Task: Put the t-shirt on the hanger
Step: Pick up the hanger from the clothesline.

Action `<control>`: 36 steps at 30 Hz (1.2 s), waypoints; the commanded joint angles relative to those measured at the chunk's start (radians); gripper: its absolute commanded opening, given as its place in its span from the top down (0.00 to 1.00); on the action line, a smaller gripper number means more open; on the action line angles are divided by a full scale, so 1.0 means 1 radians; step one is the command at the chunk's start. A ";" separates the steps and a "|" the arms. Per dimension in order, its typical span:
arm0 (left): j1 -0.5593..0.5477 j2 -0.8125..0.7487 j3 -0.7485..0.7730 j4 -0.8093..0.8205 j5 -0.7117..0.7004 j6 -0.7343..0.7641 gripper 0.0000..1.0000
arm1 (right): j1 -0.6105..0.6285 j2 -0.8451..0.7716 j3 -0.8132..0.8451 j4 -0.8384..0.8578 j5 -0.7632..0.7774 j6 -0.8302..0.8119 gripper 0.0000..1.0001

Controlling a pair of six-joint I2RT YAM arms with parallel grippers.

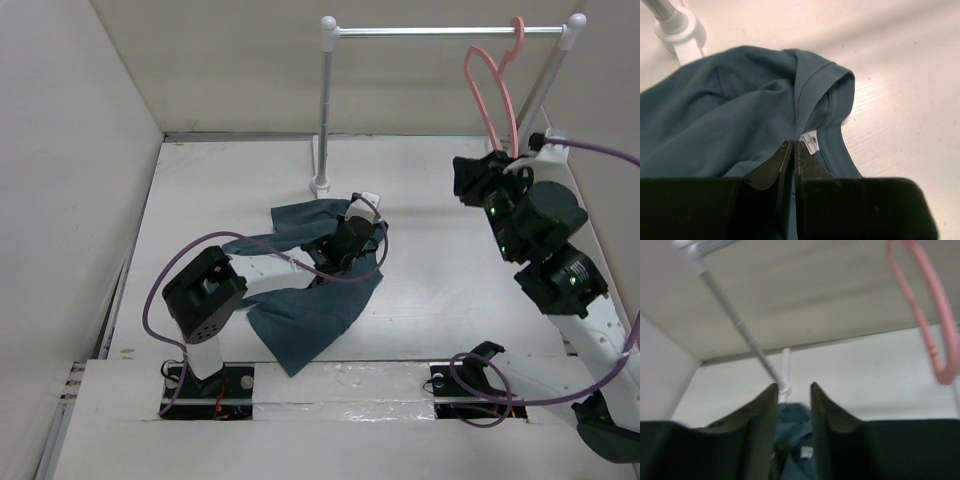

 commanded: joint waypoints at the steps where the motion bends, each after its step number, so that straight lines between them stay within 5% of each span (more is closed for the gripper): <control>1: 0.004 -0.075 -0.054 0.083 0.082 -0.069 1.00 | -0.130 0.113 0.108 0.009 0.207 -0.094 0.58; 5: 0.004 -0.126 -0.109 0.121 0.124 -0.092 1.00 | -0.370 0.216 0.217 -0.047 -0.103 -0.084 0.42; 13: 0.004 -0.169 -0.134 0.121 0.171 -0.086 1.00 | -0.585 0.354 0.324 -0.057 -0.332 -0.081 0.30; 24: 0.004 -0.158 -0.158 0.149 0.217 -0.073 1.00 | -0.660 0.595 0.505 -0.097 -0.386 -0.128 0.35; 36: 0.004 -0.196 -0.172 0.144 0.202 -0.053 1.00 | -0.671 0.702 0.611 -0.111 -0.389 -0.116 0.52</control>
